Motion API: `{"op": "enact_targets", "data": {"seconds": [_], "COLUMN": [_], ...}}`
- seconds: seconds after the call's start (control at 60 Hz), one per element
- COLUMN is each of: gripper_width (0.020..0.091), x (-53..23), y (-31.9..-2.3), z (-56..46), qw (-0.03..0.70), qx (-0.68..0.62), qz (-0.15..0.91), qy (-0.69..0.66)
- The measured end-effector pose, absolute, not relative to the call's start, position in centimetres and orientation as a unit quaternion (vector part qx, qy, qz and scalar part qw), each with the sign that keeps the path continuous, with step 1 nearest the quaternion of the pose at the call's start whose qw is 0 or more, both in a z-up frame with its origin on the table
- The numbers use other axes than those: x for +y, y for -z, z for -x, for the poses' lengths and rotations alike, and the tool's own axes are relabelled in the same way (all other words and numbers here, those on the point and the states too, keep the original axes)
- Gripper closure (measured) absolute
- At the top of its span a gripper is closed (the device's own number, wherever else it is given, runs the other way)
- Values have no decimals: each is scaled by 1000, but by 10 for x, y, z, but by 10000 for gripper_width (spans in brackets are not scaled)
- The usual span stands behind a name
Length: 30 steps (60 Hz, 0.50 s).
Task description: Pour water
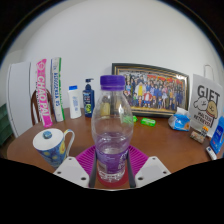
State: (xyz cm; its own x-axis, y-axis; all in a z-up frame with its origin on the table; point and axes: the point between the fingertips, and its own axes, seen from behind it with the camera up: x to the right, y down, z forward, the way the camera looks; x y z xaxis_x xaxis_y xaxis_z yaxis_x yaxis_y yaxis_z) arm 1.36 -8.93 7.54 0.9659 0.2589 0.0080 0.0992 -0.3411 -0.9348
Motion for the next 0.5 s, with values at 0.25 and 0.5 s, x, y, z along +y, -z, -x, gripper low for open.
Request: {"op": "enact_targets", "data": {"seconds": [0.25, 0.5], "gripper_width": [254, 251], "x": [-131, -226], "y": [-95, -150], "z": [-25, -32], "qw": [512, 479], "qx": [-66, -15], "qz": [854, 878], "qy": [-61, -9]}}
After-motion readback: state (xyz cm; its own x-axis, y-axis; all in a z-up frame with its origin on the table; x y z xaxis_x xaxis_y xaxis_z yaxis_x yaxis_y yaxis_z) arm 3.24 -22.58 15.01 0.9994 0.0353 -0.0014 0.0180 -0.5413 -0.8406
